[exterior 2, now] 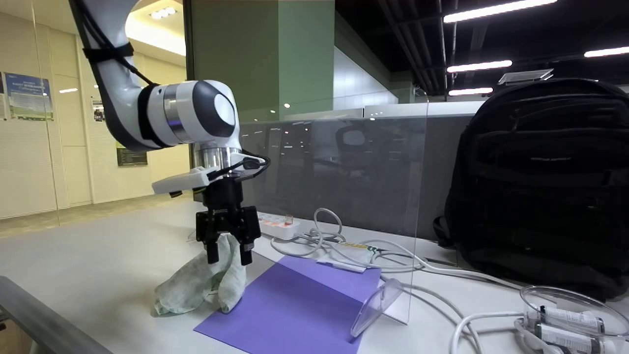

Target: Hang the white cloth on the glass panel

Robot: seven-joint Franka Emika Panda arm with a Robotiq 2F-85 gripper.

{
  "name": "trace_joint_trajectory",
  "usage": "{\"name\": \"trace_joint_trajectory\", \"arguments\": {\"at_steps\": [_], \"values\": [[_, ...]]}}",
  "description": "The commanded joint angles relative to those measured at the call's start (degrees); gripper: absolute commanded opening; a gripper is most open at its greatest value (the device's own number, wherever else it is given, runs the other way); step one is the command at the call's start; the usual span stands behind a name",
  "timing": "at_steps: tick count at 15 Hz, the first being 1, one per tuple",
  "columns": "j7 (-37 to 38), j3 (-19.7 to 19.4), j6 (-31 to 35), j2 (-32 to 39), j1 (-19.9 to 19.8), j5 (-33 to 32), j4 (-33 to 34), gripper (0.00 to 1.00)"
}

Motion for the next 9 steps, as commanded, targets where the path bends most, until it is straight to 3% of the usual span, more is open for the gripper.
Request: {"name": "trace_joint_trajectory", "arguments": {"at_steps": [1, 4, 9], "values": [[0.84, -1.04, -3.91, -0.18, -0.46, -3.30, 2.16, 1.00], [-0.57, -0.52, -5.91, 0.73, -1.30, -3.54, 3.22, 1.00], [-9.30, 2.08, -8.57, 2.85, -3.82, 0.34, 5.20, 1.00]]}}
